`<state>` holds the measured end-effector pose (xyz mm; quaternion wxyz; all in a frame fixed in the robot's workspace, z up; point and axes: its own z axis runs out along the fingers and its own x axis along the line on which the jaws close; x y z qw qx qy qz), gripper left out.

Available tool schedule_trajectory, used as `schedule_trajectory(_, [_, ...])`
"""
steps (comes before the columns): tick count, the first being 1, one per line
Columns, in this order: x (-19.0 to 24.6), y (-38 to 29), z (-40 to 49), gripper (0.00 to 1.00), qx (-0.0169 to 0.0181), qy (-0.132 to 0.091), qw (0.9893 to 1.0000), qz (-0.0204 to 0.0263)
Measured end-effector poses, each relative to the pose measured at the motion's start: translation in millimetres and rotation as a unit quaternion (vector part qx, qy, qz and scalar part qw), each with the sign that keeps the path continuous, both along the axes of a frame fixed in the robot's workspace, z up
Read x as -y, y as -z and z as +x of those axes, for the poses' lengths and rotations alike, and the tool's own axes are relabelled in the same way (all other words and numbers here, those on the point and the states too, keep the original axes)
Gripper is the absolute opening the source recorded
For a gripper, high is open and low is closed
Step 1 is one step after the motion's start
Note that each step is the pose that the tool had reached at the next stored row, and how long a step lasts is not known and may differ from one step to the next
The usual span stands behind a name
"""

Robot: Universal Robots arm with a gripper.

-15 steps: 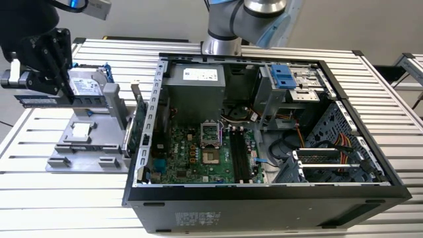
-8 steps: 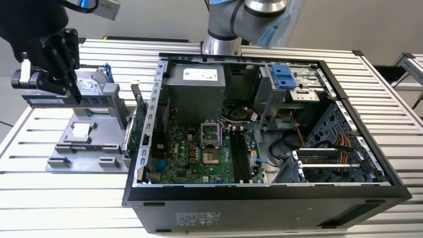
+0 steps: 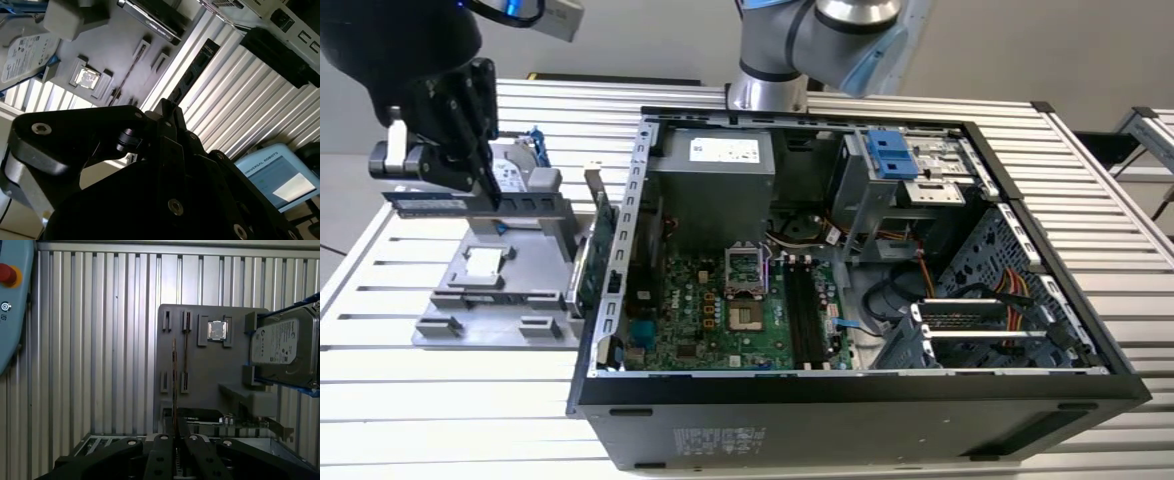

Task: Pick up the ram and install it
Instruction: 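Pick up the ram and move it above insertion slot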

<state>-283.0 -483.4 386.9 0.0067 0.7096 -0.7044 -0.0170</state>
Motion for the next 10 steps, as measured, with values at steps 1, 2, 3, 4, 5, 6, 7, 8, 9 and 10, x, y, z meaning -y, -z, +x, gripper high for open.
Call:
schedule_trajectory(1, [0.0, 0.0, 1.6, 0.00, 0.0000, 0.000, 1.0000, 0.0000])
schedule_trajectory(2, [0.0, 0.0, 3.4, 0.00, 0.0000, 0.000, 1.0000, 0.0000])
schedule_trajectory(3, [0.0, 0.0, 5.2, 0.00, -0.0001, 0.000, 1.0000, 0.0000])
schedule_trajectory(4, [0.0, 0.0, 6.9, 0.00, -0.0001, 0.000, 1.0000, 0.0000])
schedule_trajectory(5, [0.0, 0.0, 8.6, 0.00, -0.0001, 0.000, 1.0000, 0.0000])
schedule_trajectory(6, [0.0, -0.1, 10.3, 0.00, -0.0001, 0.000, 1.0000, 0.0000])
schedule_trajectory(7, [0.0, -0.1, 12.0, 0.00, -0.0002, 0.000, 1.0000, 0.0000])
schedule_trajectory(8, [0.0, -0.1, 13.6, 0.00, -0.0002, 0.000, 1.0000, 0.0000])
schedule_trajectory(9, [0.0, -0.1, 15.4, 0.00, -0.0002, 0.000, 1.0000, 0.0000])
schedule_trajectory(10, [0.0, -0.1, 17.3, 0.00, -0.0002, 0.000, 1.0000, 0.0000])
